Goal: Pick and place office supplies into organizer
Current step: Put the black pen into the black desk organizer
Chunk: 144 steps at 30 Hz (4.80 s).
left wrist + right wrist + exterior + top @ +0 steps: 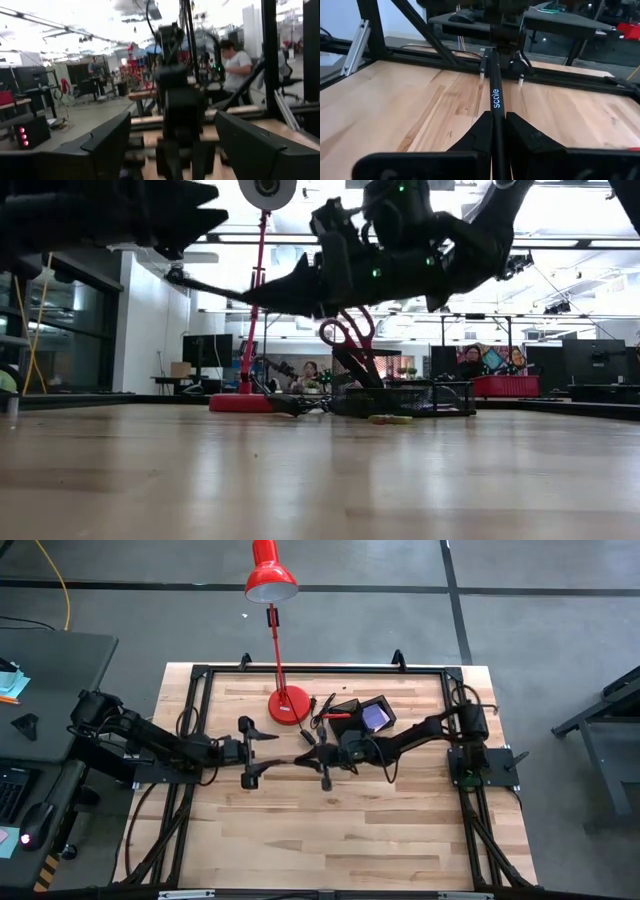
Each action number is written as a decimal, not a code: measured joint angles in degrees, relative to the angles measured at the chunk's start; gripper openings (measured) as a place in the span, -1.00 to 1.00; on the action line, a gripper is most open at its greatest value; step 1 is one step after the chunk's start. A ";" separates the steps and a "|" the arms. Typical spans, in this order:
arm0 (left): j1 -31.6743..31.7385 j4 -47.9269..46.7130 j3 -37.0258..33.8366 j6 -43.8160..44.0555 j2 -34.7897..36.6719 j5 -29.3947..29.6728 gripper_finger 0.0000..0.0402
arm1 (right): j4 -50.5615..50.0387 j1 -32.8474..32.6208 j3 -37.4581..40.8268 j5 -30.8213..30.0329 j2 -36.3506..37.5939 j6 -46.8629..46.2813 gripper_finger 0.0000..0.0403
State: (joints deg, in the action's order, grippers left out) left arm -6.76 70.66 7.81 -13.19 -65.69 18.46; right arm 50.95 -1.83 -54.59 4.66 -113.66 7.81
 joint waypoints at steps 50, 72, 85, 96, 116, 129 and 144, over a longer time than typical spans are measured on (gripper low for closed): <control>-0.02 -10.87 0.00 9.62 -0.07 -1.77 -0.25 | 1.42 -0.09 -0.20 2.39 4.63 2.76 -0.90; 0.00 -8.59 0.04 10.25 -0.04 -2.08 -0.77 | 2.08 -0.09 -0.22 1.41 4.65 1.23 -0.90; 0.00 -8.45 0.11 10.55 -0.04 -2.31 -0.73 | 2.80 -0.09 -0.22 1.69 4.65 1.54 -0.87; 0.00 -8.69 0.11 10.69 -0.04 -2.45 -0.73 | 2.85 -0.13 -0.22 0.09 4.65 1.53 -0.62; 0.00 -8.12 0.11 10.69 -0.04 -2.39 -0.72 | -2.42 -0.87 -0.22 -6.13 4.65 0.17 -0.08; 0.00 -8.22 0.11 10.67 -0.04 -2.39 -0.72 | -9.88 -2.16 -0.22 -10.75 5.67 0.82 -0.04; 0.00 -12.24 0.09 13.74 -0.07 -0.36 -0.77 | -15.44 -5.63 -0.24 -9.09 5.43 -6.63 -0.14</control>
State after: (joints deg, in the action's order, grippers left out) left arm -6.76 58.42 7.90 0.55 -65.76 18.10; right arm 35.51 -7.46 -54.83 -4.43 -108.23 1.17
